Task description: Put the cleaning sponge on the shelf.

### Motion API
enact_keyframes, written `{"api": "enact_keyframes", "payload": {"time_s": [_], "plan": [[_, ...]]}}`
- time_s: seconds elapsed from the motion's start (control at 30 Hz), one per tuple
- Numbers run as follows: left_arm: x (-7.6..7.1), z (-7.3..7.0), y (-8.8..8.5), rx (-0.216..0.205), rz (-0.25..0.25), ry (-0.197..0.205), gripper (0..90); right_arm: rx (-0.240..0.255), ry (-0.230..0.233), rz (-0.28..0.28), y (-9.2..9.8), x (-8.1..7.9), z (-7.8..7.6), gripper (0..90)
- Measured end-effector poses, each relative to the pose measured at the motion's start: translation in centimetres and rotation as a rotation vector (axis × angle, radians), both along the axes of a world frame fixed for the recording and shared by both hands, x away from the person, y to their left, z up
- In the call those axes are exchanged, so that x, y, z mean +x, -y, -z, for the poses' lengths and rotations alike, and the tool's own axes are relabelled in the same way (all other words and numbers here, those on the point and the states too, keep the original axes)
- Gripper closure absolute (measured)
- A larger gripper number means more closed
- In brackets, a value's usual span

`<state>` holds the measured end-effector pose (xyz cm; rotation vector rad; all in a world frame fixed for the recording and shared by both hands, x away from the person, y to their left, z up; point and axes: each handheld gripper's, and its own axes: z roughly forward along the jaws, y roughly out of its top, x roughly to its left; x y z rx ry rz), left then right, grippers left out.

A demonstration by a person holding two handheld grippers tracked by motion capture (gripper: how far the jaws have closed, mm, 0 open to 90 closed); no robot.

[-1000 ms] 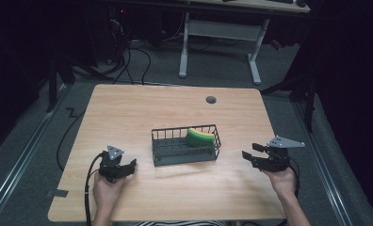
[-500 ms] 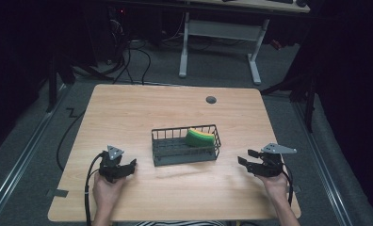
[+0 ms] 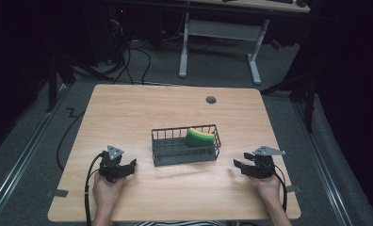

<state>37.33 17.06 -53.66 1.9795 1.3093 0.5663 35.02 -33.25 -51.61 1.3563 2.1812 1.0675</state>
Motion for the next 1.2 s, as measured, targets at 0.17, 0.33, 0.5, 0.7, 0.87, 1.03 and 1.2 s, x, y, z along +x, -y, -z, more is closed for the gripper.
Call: {"api": "enact_keyframes", "payload": {"time_s": [0.17,0.33,0.5,0.7,0.87,1.03,1.2], "plan": [[0.0,0.0,0.0,0.0,0.0,0.0,28.3,-0.038,-0.006,0.001,-0.4,0.1,0.5,38.3],[0.0,0.0,0.0,0.001,0.0,0.0,28.3,-0.052,-0.018,-0.005,-0.6,0.3,0.9,37.9],[0.0,0.0,0.0,0.001,0.0,0.0,28.3,-0.073,-0.023,-0.011,-1.1,0.3,1.0,37.8],[0.0,0.0,0.0,0.001,0.0,0.0,28.2,-0.083,-0.022,-0.013,-1.1,0.5,1.2,37.3],[0.0,0.0,0.0,0.001,0.0,0.0,28.3,-0.102,0.005,-0.021,-1.3,0.4,1.4,37.1],[0.0,0.0,0.0,0.001,0.0,0.0,28.2,-0.108,0.006,-0.024,-1.4,0.3,1.4,35.5],[0.0,0.0,0.0,0.001,0.001,0.0,28.1,-0.112,0.002,-0.017,-1.3,0.4,1.4,31.9]]}}
